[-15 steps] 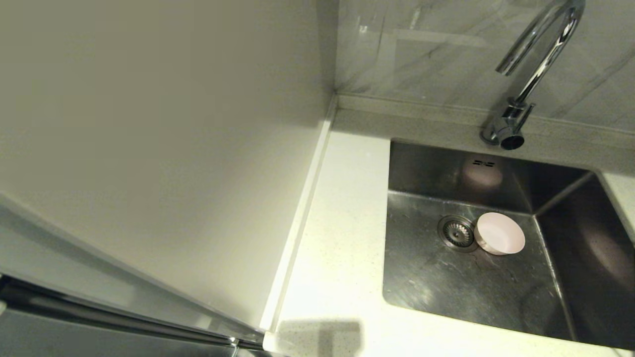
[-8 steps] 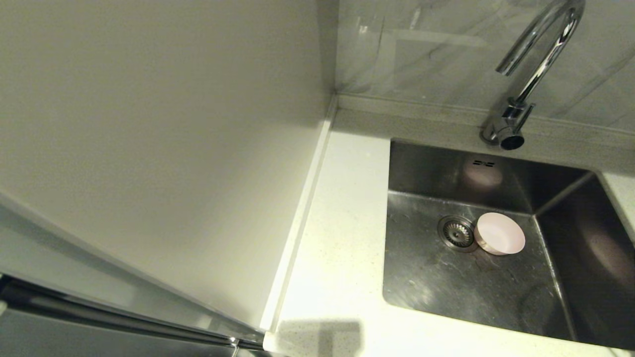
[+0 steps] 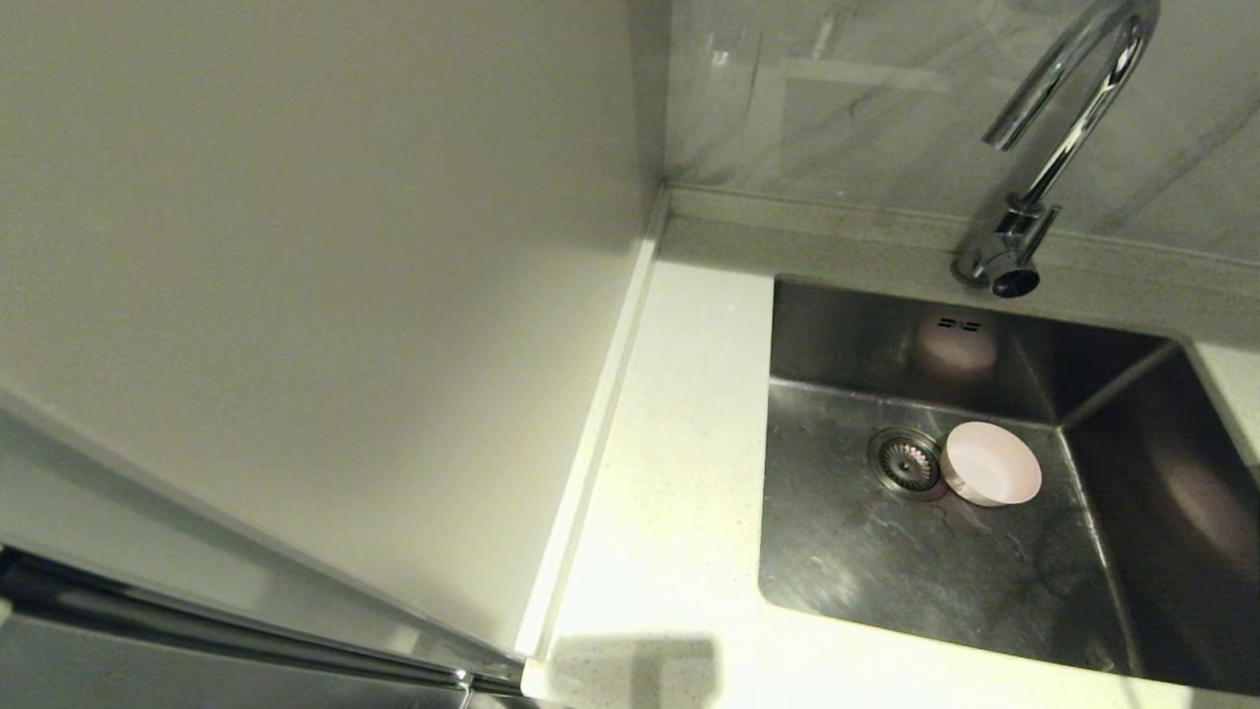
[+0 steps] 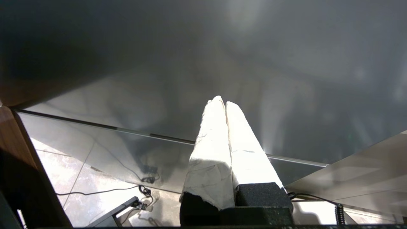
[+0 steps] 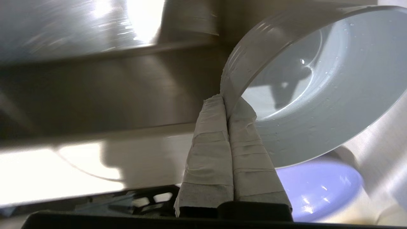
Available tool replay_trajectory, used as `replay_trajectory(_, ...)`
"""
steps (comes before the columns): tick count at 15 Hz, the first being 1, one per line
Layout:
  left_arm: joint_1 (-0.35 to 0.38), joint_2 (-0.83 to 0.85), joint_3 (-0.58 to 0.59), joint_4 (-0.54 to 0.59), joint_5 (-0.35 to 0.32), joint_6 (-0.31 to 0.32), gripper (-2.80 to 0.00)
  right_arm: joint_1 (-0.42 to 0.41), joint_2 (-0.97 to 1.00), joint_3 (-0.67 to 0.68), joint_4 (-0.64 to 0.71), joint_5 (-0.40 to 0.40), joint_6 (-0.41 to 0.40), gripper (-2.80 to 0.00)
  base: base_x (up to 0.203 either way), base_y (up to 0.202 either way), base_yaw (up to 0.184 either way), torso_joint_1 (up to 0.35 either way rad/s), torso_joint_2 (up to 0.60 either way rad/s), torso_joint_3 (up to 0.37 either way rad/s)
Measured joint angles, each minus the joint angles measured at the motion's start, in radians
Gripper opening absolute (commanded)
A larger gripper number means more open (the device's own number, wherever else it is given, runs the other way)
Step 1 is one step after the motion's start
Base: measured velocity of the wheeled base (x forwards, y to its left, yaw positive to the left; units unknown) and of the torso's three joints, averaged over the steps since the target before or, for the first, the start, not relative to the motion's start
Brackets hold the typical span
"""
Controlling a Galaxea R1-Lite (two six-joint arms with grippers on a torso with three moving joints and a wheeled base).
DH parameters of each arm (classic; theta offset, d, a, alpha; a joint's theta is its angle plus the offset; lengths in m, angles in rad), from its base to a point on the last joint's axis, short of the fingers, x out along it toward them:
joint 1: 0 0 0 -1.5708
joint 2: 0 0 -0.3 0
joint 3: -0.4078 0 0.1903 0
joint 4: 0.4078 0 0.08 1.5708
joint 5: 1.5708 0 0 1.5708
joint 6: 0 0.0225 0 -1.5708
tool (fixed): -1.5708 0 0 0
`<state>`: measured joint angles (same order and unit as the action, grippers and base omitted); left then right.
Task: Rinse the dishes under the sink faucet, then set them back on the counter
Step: Put a bowl into the sink
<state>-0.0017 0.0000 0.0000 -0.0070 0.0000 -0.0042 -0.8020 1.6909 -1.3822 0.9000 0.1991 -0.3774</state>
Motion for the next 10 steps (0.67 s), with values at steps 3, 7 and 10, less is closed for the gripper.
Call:
replay_trajectory(3, 0.000, 0.000, 0.000, 0.000, 0.000, 0.000, -2.80, 0.214, -0.091, 0.069, 0.001, 0.005, 0.010, -2.80, 0.000, 0.000, 0.000, 0.000, 0.00, 0.000)
replay_trajectory(7, 0.000, 0.000, 0.000, 0.000, 0.000, 0.000, -2.80, 0.531, -0.141, 0.128, 0.000, -0.029, 0.134, -2.80, 0.000, 0.000, 0.000, 0.000, 0.00, 0.000)
replay_trajectory(10, 0.000, 0.000, 0.000, 0.000, 0.000, 0.000, -2.80, 0.699, -0.102, 0.107, -0.002, -0.085, 0.255, -2.80, 0.000, 0.000, 0.000, 0.000, 0.00, 0.000)
